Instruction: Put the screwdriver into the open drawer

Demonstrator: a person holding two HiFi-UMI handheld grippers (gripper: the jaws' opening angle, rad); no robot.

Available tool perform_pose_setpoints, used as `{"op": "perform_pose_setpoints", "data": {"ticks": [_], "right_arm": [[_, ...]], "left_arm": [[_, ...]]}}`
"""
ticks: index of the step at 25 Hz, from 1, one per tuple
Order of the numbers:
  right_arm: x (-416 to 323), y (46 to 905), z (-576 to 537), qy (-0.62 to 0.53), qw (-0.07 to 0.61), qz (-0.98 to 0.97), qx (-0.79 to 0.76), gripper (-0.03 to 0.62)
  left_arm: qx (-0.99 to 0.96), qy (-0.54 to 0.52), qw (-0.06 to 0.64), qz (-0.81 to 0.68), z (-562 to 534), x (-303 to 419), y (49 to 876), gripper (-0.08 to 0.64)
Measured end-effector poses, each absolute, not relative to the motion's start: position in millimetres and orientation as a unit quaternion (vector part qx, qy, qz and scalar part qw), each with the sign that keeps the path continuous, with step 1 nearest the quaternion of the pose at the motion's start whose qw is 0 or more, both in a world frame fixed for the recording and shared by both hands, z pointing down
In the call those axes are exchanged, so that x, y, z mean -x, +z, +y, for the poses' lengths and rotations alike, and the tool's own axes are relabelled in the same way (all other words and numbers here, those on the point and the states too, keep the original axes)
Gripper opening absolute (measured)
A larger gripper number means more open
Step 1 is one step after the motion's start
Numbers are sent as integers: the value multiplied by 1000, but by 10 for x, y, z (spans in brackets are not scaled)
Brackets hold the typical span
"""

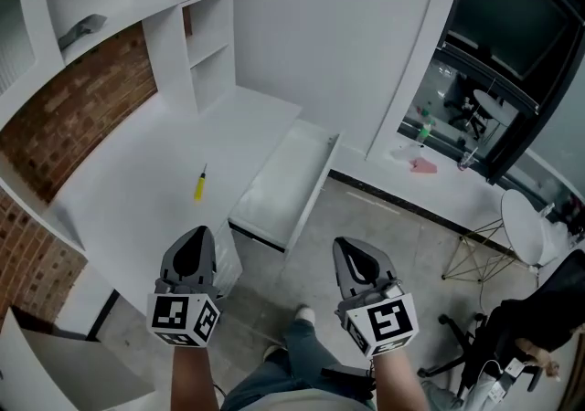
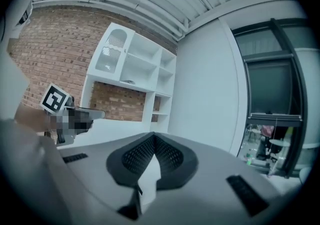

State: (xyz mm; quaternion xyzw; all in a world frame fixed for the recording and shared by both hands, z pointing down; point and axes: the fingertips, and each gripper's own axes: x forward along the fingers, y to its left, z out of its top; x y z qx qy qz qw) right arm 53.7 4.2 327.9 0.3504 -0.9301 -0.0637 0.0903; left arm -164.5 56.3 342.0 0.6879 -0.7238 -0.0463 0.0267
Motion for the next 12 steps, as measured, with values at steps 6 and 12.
{"op": "perform_pose_setpoints", "data": {"ticks": [6,12], "right_arm": [[-363,3369,-520,-48,83,-930,-355,11],[-184,3446,-1281,-28,72,-931,-357,11]], "left_arm": [[-681,-40,64,-728,112,1921,3655,14],[-690,3,98,-717,-602,2115,3903,182]]}}
